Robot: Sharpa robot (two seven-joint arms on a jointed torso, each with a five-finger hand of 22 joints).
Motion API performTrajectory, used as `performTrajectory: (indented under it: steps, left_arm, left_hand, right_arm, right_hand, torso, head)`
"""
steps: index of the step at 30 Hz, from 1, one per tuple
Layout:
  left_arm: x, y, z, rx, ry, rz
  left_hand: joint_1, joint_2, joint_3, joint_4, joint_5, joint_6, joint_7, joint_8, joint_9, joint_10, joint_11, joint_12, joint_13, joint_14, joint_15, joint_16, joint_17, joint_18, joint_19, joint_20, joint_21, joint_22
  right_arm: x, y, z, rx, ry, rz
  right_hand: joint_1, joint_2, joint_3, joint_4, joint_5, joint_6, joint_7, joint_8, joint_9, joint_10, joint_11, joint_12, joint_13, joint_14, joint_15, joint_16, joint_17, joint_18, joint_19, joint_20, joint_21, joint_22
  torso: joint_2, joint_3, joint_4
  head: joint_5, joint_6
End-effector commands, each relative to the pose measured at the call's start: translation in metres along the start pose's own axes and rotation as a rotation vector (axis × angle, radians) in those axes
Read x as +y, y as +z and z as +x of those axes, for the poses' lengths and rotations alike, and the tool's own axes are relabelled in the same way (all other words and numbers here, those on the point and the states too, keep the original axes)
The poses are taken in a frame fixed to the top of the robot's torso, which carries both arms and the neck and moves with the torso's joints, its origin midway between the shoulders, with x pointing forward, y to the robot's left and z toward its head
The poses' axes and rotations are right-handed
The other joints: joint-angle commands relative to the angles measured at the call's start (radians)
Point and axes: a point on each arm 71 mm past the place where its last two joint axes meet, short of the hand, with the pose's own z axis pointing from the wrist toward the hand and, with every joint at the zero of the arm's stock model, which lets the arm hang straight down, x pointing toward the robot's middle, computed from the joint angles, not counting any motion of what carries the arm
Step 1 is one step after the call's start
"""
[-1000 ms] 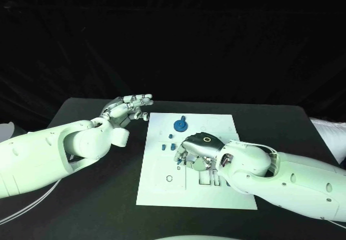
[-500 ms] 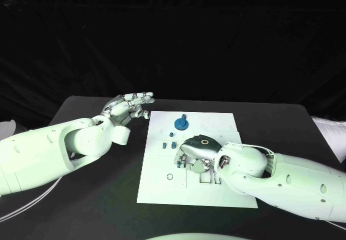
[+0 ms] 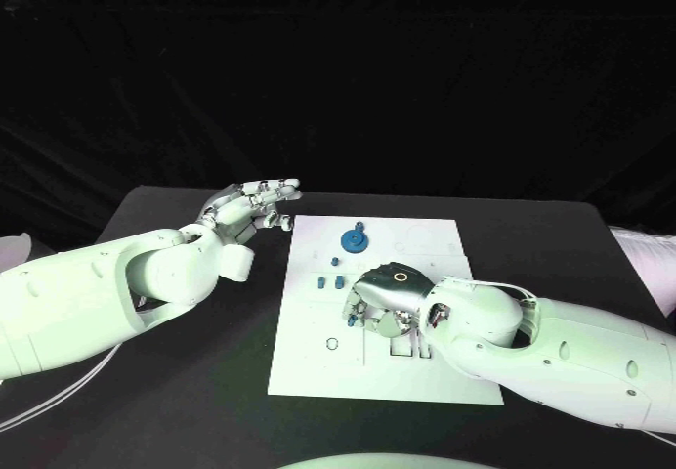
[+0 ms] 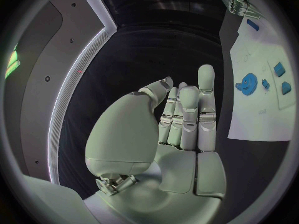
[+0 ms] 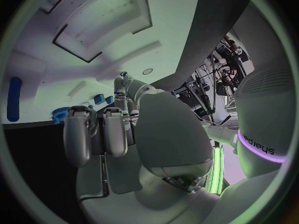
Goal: Assemble the parts on the task board
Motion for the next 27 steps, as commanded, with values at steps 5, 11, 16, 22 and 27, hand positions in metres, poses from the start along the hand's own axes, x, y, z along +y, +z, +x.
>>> performTrajectory:
  steps: [5,11,16,22,27]
  left_arm:
    - [-0.0006,-0.0002,0.0023,0.023,-0.005,0.004]
    - [-0.0008,-0.001,0.0015,0.022,-0.005,0.002]
    - [-0.001,-0.0015,0.0008,0.02,-0.004,0.001]
    - [-0.0008,-0.0016,0.0017,0.024,-0.006,-0.001]
    - [-0.0008,-0.0018,0.0017,0.025,-0.006,-0.002]
  left_hand:
    - [0.006,0.006,0.0,-0.008,0.0,-0.005,-0.001,-0.003,-0.001,-0.006,-0.001,0.005,-0.002,-0.006,0.002,0.005,-0.002,0.016,0.001,-0.002,-0.005,-0.002]
    - [0.006,0.007,0.0,-0.008,0.0,-0.004,-0.001,-0.002,-0.001,-0.007,-0.001,0.006,-0.002,-0.007,0.002,0.004,-0.004,0.016,0.001,-0.001,-0.005,-0.002]
    - [0.006,0.007,0.0,-0.008,0.0,-0.004,-0.001,-0.002,-0.001,-0.007,-0.001,0.006,-0.002,-0.007,0.002,0.004,-0.004,0.016,0.001,-0.001,-0.005,-0.002]
    - [0.006,0.007,0.0,-0.009,0.0,-0.003,-0.001,-0.002,-0.001,-0.008,-0.001,0.006,-0.002,-0.008,0.002,0.004,-0.006,0.016,0.001,-0.001,-0.006,-0.002]
    - [0.006,0.007,0.0,-0.009,0.0,-0.003,-0.001,-0.002,-0.001,-0.008,-0.001,0.006,-0.002,-0.008,0.002,0.004,-0.006,0.016,0.001,-0.001,-0.006,-0.002]
  right_arm:
    - [-0.0005,0.0024,0.0028,0.028,-0.045,0.019]
    - [-0.0012,0.0037,0.0047,0.049,-0.05,0.024]
    - [0.0005,0.0054,0.0067,0.071,-0.053,0.022]
    - [0.0016,0.0072,0.0095,0.096,-0.063,0.026]
    - [0.0018,0.0084,0.0111,0.103,-0.066,0.03]
  right_hand:
    - [-0.007,-0.004,-0.004,-0.003,0.003,0.014,0.016,0.002,0.002,0.001,-0.002,-0.005,-0.002,0.073,0.008,0.004,0.064,0.008,0.021,0.004,0.0,0.104]
    - [-0.01,-0.005,-0.005,-0.003,0.003,0.014,0.016,0.001,0.002,0.0,-0.001,-0.005,-0.003,0.073,0.009,0.004,0.063,0.008,0.021,0.005,-0.001,0.104]
    - [-0.012,-0.007,-0.007,-0.004,0.003,0.013,0.016,0.0,0.002,-0.001,-0.001,-0.005,-0.004,0.072,0.009,0.003,0.063,0.008,0.021,0.006,-0.002,0.103]
    - [-0.015,-0.009,-0.008,-0.004,0.003,0.012,0.016,-0.001,0.002,-0.002,-0.001,-0.005,-0.005,0.072,0.01,0.002,0.061,0.008,0.02,0.006,-0.003,0.102]
    - [-0.033,-0.019,-0.017,0.0,0.003,-0.005,0.019,-0.009,-0.002,-0.021,0.004,-0.008,-0.014,0.071,0.015,0.001,0.059,0.009,0.018,0.009,-0.006,0.099]
  torso:
    - [0.0,-0.0005,0.0017]
    - [0.0,-0.0008,0.0002]
    - [0.0,-0.0008,0.0008]
    - [0.0,-0.001,0.0008]
    - [-0.001,-0.0011,0.0005]
  head:
    - [-0.004,-0.002]
    - [-0.006,-0.002]
    - [-0.006,-0.002]
    - [-0.005,-0.003]
    - [-0.005,-0.003]
